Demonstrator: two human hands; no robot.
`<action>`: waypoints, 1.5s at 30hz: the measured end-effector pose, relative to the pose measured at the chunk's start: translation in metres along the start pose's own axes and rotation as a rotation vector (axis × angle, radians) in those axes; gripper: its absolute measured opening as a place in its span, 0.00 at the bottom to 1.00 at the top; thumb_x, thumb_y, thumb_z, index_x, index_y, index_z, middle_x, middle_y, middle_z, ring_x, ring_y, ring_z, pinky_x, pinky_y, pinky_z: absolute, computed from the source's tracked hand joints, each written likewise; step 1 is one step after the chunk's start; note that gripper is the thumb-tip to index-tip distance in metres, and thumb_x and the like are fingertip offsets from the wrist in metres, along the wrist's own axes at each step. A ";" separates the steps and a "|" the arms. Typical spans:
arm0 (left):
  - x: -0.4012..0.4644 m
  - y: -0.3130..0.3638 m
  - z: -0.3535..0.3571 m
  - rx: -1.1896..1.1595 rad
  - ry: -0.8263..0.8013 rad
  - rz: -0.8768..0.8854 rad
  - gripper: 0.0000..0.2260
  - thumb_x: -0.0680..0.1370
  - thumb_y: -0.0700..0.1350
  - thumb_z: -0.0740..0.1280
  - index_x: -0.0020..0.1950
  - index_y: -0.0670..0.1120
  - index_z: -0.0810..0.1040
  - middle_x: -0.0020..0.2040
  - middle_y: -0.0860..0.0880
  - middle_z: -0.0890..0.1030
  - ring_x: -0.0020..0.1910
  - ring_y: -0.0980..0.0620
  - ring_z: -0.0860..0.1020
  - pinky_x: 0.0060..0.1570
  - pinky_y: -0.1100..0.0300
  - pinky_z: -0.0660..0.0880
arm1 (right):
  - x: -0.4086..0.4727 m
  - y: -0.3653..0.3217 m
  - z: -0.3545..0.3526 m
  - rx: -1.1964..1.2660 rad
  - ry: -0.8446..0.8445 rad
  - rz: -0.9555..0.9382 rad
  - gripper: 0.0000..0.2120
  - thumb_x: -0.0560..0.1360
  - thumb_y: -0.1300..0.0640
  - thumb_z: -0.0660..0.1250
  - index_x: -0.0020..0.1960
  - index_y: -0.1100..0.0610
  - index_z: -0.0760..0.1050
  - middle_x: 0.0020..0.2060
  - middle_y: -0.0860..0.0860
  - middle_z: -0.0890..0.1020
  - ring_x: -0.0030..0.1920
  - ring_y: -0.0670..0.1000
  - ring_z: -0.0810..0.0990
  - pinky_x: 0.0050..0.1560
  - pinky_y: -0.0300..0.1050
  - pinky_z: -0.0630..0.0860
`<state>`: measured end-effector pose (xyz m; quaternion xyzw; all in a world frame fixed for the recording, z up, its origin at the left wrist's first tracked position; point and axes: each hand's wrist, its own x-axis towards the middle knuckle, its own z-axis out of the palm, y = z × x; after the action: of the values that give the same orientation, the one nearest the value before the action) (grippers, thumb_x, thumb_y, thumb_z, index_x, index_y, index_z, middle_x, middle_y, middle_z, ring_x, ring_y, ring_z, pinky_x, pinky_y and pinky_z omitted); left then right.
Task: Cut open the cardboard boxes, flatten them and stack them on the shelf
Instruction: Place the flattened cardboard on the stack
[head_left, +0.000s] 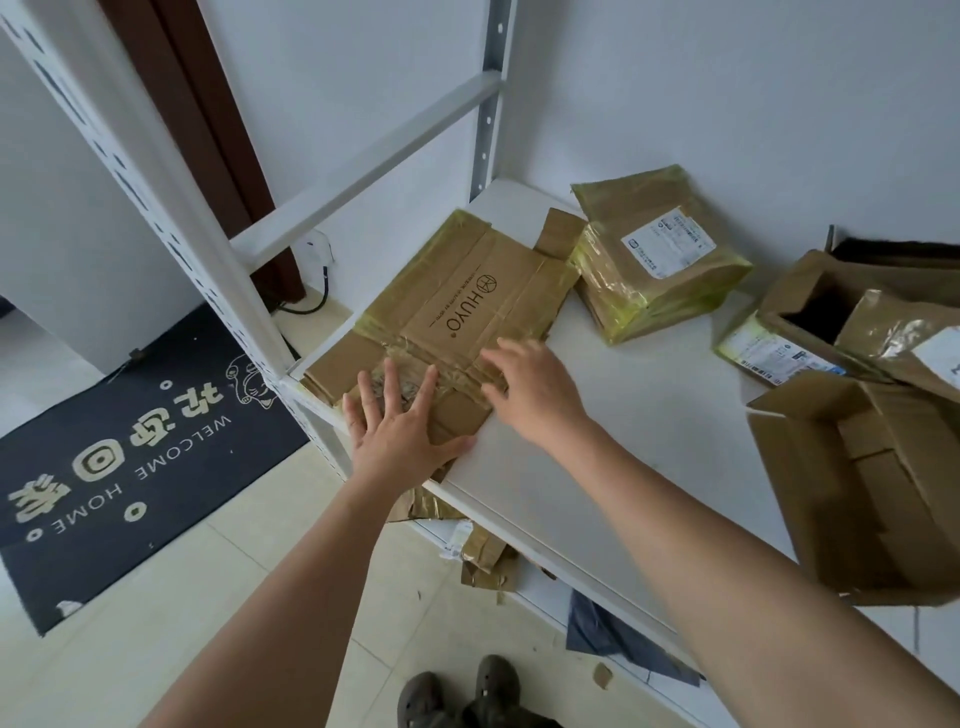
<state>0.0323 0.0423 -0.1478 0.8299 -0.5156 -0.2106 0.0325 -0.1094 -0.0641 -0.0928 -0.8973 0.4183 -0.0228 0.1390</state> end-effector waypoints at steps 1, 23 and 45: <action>0.002 0.001 -0.001 -0.002 -0.007 -0.006 0.46 0.69 0.77 0.56 0.78 0.63 0.37 0.78 0.45 0.30 0.75 0.38 0.27 0.67 0.43 0.24 | 0.002 0.002 -0.012 -0.003 0.188 -0.020 0.20 0.79 0.55 0.65 0.70 0.54 0.72 0.69 0.55 0.72 0.67 0.58 0.69 0.67 0.57 0.70; 0.016 0.004 -0.020 -0.045 -0.122 -0.048 0.51 0.59 0.80 0.52 0.79 0.64 0.41 0.79 0.46 0.31 0.76 0.37 0.30 0.71 0.37 0.31 | -0.097 0.109 -0.023 0.145 0.593 0.247 0.09 0.73 0.70 0.70 0.52 0.63 0.75 0.51 0.58 0.78 0.52 0.54 0.70 0.48 0.38 0.66; -0.085 0.137 -0.044 -0.672 -0.045 0.198 0.34 0.79 0.41 0.69 0.80 0.49 0.54 0.73 0.48 0.63 0.63 0.56 0.67 0.66 0.60 0.68 | -0.187 0.095 -0.035 0.950 0.216 0.673 0.23 0.81 0.37 0.52 0.66 0.49 0.73 0.66 0.51 0.76 0.55 0.40 0.75 0.54 0.36 0.69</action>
<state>-0.0986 0.0453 -0.0435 0.7140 -0.4963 -0.3824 0.3127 -0.3075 0.0114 -0.0704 -0.5471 0.6357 -0.2533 0.4820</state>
